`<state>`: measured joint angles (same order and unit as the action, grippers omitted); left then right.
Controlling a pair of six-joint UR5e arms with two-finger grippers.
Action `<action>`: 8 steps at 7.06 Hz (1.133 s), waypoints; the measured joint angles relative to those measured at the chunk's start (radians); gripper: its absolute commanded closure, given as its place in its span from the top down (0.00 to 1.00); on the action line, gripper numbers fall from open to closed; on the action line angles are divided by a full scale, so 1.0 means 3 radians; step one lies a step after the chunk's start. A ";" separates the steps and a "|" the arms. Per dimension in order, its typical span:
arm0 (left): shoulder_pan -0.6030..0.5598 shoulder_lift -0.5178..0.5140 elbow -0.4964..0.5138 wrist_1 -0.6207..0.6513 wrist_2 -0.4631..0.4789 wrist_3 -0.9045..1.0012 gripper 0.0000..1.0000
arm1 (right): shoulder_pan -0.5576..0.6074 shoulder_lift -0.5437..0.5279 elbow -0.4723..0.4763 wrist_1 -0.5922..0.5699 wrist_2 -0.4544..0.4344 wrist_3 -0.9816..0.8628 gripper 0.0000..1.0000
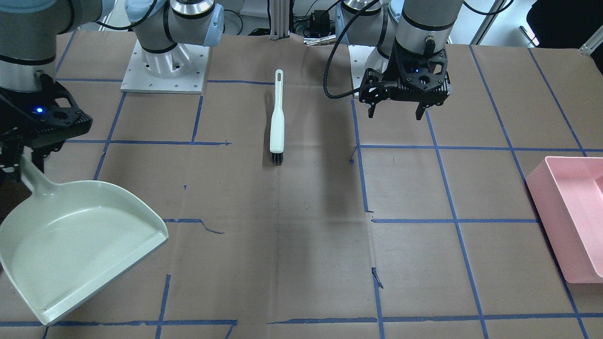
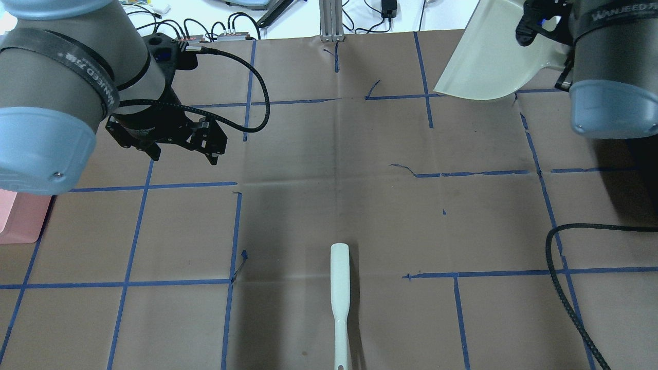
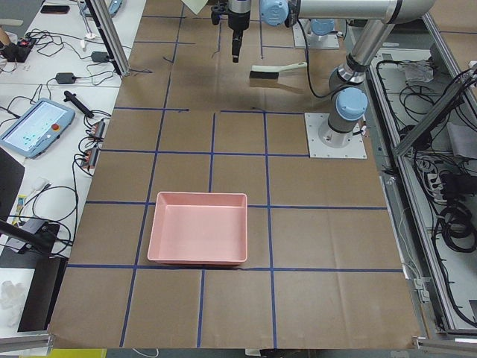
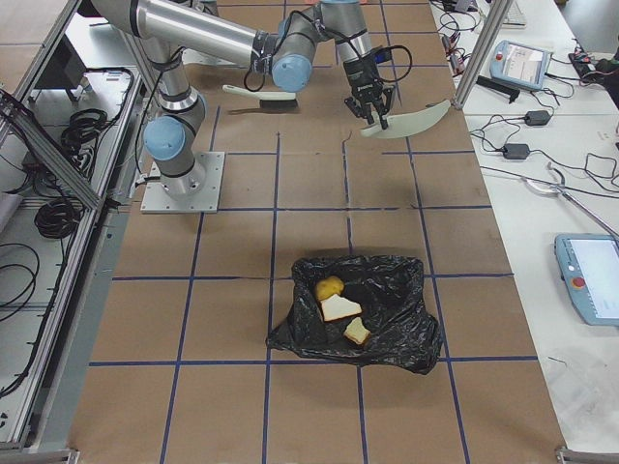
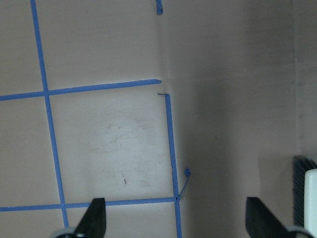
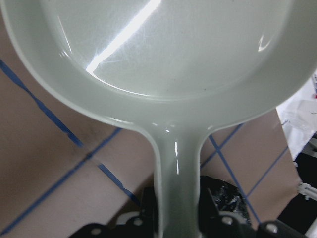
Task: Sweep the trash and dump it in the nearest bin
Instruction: 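Carry the empty dustpan with the right gripper back over the table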
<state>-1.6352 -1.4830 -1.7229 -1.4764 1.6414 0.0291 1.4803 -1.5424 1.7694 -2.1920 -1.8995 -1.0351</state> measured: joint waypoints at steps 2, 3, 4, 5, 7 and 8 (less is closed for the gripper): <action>0.0000 -0.0004 -0.0001 0.0001 0.0003 0.0000 0.99 | 0.0312 0.0031 -0.0002 0.0243 0.0244 0.1060 0.06; 0.0000 -0.0007 -0.0003 -0.0001 0.0004 0.0000 0.99 | 0.0458 0.0064 -0.0002 0.0284 0.0400 0.1568 0.06; 0.0000 -0.0009 -0.0004 -0.0002 0.0006 0.0000 0.99 | 0.0579 0.0108 -0.0002 0.0302 0.0580 0.2083 0.06; 0.0000 -0.0010 -0.0004 -0.0003 0.0007 0.0000 0.99 | 0.0696 0.0158 -0.0006 0.0313 0.0719 0.2550 0.06; 0.0000 -0.0011 -0.0004 -0.0002 0.0006 0.0000 0.99 | 0.0953 0.0304 -0.0045 0.0411 0.0917 0.3371 0.06; 0.0000 -0.0011 -0.0008 0.0000 0.0006 -0.0001 0.99 | 0.1083 0.0415 -0.0100 0.0477 0.0981 0.3677 0.06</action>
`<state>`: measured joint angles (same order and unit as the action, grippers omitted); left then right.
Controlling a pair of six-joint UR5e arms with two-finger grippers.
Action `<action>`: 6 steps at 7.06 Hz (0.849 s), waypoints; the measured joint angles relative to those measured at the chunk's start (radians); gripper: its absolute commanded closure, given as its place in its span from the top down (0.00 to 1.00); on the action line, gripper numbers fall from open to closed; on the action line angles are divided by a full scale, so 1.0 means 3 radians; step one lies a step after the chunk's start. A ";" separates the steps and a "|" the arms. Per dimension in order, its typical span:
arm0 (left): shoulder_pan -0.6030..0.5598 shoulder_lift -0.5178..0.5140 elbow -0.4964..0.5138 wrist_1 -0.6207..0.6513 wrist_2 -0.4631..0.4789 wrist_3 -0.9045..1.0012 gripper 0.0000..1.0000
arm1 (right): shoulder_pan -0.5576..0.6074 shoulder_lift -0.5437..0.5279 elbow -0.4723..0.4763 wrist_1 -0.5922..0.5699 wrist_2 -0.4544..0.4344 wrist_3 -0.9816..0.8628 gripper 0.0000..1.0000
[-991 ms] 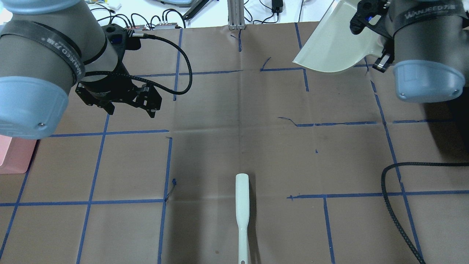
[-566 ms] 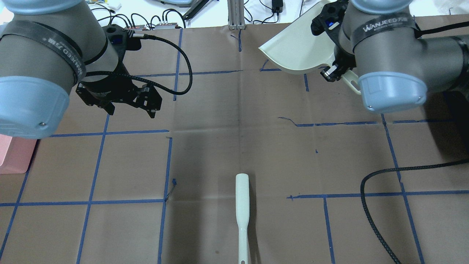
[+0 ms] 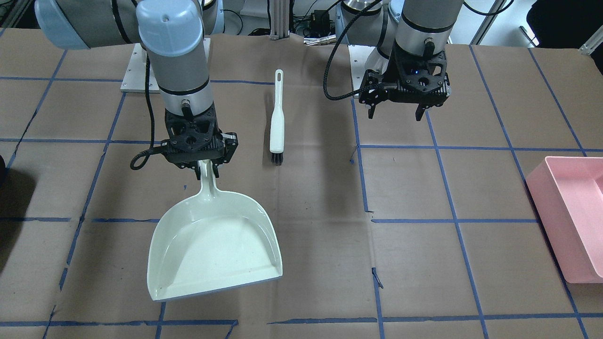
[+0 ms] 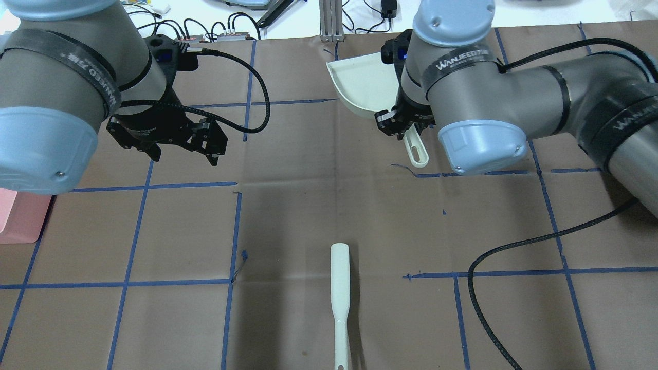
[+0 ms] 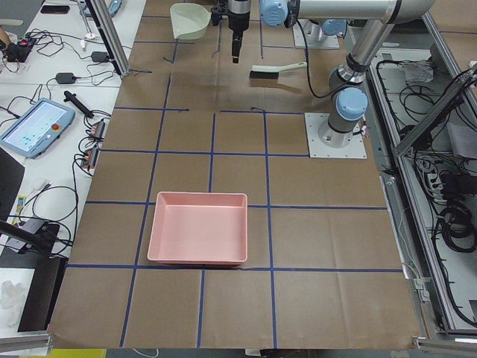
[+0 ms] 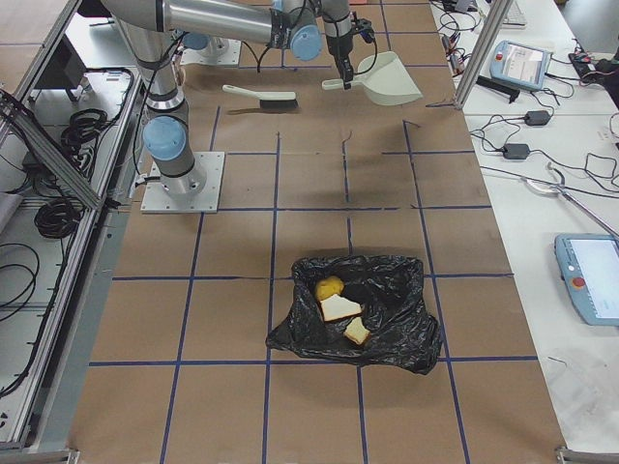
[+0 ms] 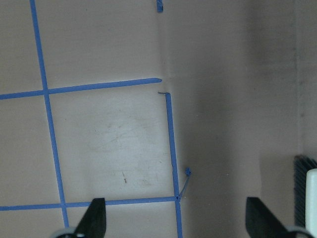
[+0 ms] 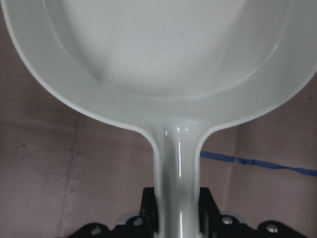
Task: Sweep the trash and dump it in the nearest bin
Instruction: 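Carry the empty dustpan with the right gripper back over the table, then lower the dustpan onto the table beyond the brush with the right gripper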
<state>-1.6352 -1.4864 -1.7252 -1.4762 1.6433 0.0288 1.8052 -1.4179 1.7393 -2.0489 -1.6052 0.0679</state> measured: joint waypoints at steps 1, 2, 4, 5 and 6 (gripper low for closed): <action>0.0000 -0.0002 -0.0003 0.0000 0.0002 -0.0002 0.99 | 0.0135 0.0140 -0.0086 0.0046 0.0027 0.0225 0.06; 0.0000 -0.0003 -0.0010 -0.0001 0.0003 -0.0005 0.99 | 0.0274 0.0311 -0.0212 0.0067 0.0032 0.0422 0.06; 0.0000 0.0002 -0.0016 0.0001 0.0004 -0.0008 0.99 | 0.0494 0.0683 -0.0488 0.0111 0.0024 0.0711 0.06; 0.0000 -0.0001 -0.0018 0.0002 0.0004 -0.0009 0.99 | 0.0555 0.0829 -0.0567 0.0134 0.0023 0.0804 0.06; 0.0000 -0.0008 -0.0020 0.0002 0.0003 -0.0009 0.99 | 0.0581 0.0933 -0.0593 0.0151 0.0027 0.0861 0.06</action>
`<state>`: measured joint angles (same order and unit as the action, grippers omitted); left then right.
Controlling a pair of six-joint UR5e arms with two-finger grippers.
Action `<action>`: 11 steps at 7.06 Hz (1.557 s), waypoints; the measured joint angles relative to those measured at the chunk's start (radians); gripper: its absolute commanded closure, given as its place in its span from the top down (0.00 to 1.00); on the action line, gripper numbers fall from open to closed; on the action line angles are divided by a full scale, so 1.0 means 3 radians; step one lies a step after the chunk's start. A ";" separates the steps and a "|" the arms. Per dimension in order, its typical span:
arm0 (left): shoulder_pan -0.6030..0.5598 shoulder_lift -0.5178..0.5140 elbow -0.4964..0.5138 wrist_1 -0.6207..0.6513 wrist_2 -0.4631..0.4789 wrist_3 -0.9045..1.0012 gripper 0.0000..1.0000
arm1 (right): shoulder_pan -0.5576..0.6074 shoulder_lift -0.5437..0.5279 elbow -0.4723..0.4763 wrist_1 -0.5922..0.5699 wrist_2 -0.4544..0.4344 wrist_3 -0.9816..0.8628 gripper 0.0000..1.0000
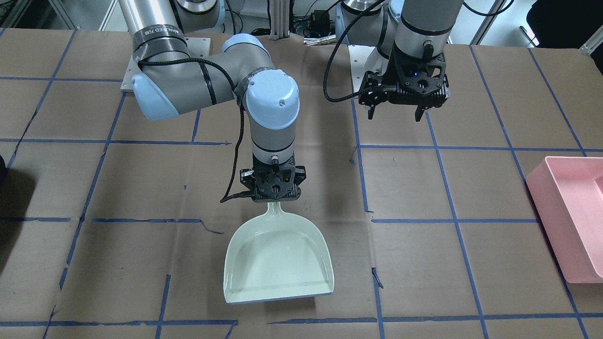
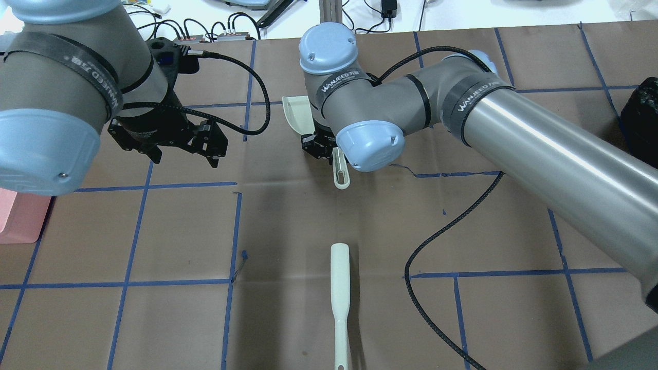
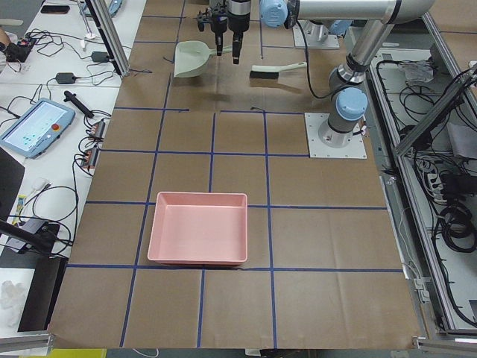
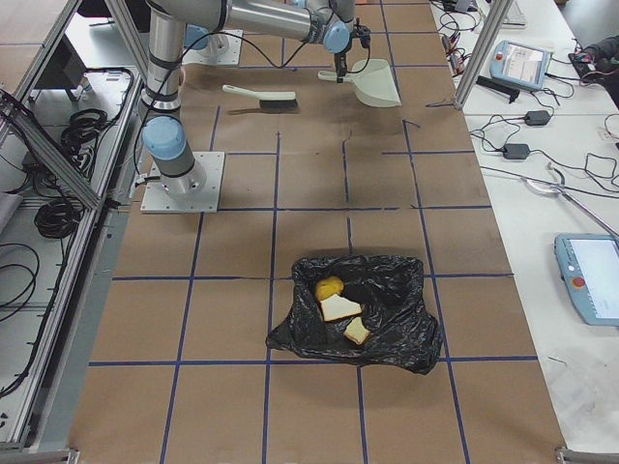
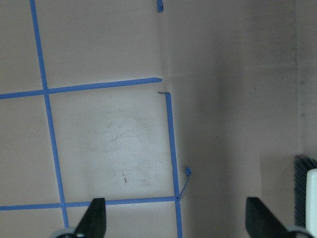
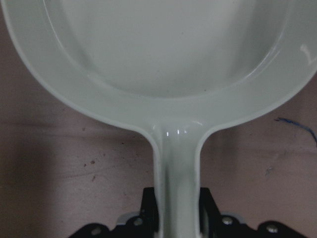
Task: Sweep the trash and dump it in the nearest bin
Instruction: 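Lower the dustpan onto the table beyond the brush with the right gripper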
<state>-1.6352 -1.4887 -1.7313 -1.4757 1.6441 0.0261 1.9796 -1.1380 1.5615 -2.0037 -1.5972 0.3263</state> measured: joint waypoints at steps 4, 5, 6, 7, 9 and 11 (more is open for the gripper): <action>0.0000 -0.0008 -0.0027 0.0000 -0.0004 0.0000 0.99 | -0.0002 0.0262 -0.0040 -0.0027 -0.0011 0.0118 0.06; 0.0000 -0.0007 -0.0032 0.0000 -0.0003 0.0000 0.99 | -0.0013 0.0294 -0.0049 -0.0036 -0.0006 0.0130 0.06; 0.0000 -0.0005 -0.0036 0.0000 -0.0003 0.0000 0.99 | -0.0019 0.0303 -0.0055 -0.0038 0.0005 0.0137 0.06; 0.0000 -0.0002 -0.0040 0.0000 -0.0005 0.0000 0.99 | -0.0023 0.0307 -0.0084 -0.0040 0.0010 0.0143 0.06; 0.0000 0.0009 -0.0039 0.0000 -0.0006 0.0000 0.99 | -0.0027 0.0378 -0.0240 -0.0026 0.0006 0.0192 0.06; 0.0000 0.0018 -0.0041 0.0000 -0.0006 0.0000 0.99 | -0.0030 0.0455 -0.0326 -0.0011 0.0002 0.0213 0.28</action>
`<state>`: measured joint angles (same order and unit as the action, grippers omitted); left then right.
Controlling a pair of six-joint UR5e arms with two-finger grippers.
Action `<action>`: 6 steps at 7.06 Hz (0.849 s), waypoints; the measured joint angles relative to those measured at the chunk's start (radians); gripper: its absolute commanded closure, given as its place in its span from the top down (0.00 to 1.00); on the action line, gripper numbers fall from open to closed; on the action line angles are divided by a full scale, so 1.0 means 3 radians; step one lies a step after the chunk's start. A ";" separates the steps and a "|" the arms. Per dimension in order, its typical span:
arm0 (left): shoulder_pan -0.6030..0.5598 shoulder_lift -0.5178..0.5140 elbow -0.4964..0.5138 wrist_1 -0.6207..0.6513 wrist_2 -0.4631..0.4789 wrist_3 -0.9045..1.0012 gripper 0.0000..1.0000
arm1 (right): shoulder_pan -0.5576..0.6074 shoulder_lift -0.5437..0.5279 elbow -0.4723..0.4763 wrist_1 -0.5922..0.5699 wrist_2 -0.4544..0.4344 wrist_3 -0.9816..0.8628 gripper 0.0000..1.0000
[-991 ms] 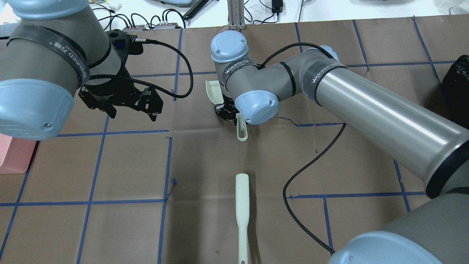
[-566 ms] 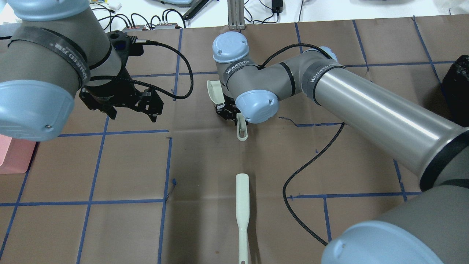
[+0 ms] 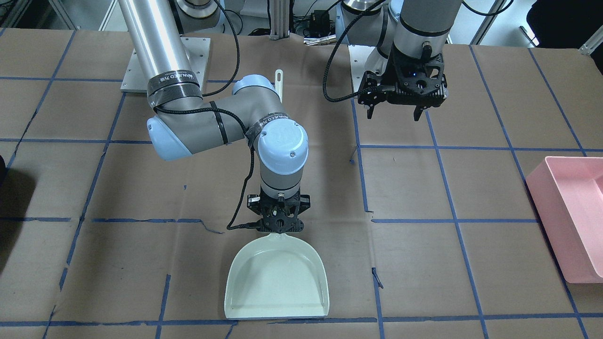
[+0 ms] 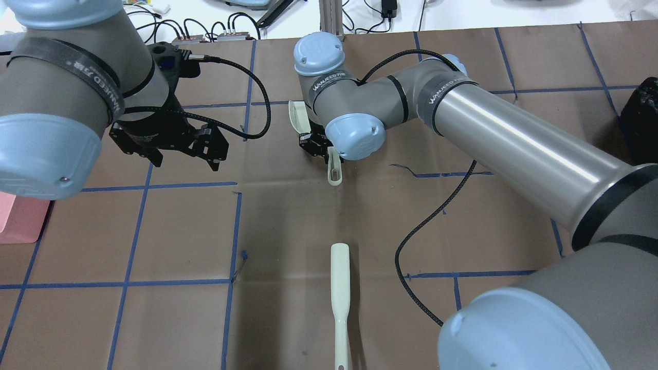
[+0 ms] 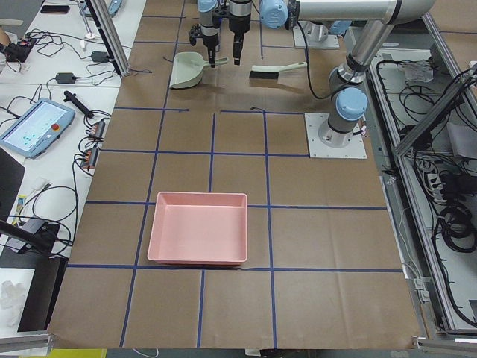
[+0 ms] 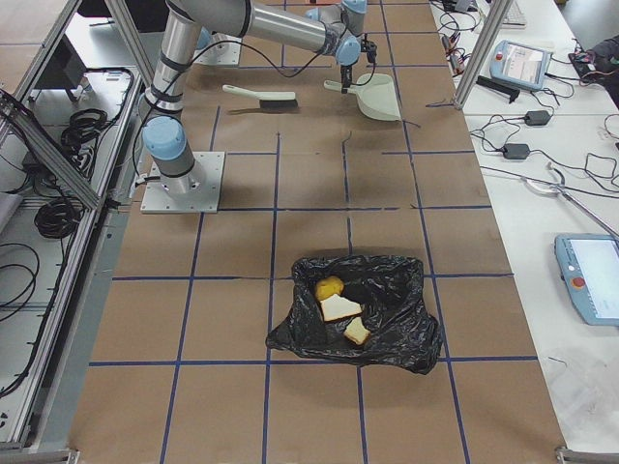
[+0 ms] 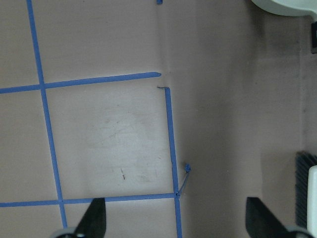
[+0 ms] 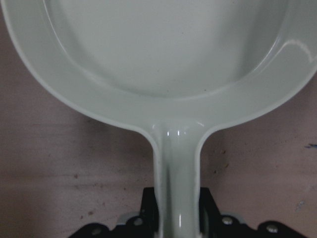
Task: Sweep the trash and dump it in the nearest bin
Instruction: 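Lower the dustpan onto the table beyond the brush with the right gripper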
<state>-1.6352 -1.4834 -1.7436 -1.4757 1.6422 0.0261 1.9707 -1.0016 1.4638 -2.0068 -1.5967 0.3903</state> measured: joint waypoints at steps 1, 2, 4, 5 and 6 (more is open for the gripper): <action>0.0000 -0.0001 -0.0001 0.0000 -0.0003 0.0000 0.99 | -0.0002 0.0007 -0.0008 0.0005 -0.0006 0.0002 0.84; 0.0000 -0.0001 -0.0002 0.0000 -0.0005 0.0000 0.99 | -0.0002 0.0010 -0.0010 0.0002 -0.0023 0.0003 1.00; 0.0000 -0.0002 -0.0002 -0.0001 -0.0004 0.0000 0.99 | -0.0016 -0.0001 -0.0013 0.0005 -0.0032 -0.0001 1.00; 0.0000 0.0011 -0.0001 -0.0002 -0.0005 0.0000 0.99 | -0.0028 -0.0027 -0.0017 0.0016 -0.0023 -0.0002 1.00; 0.0000 0.0024 0.0000 -0.0001 -0.0003 0.0000 0.99 | -0.0039 -0.0077 -0.0012 0.0024 -0.0020 -0.0003 1.00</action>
<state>-1.6352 -1.4761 -1.7436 -1.4761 1.6414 0.0261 1.9589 -1.0247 1.4601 -1.9995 -1.6026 0.3893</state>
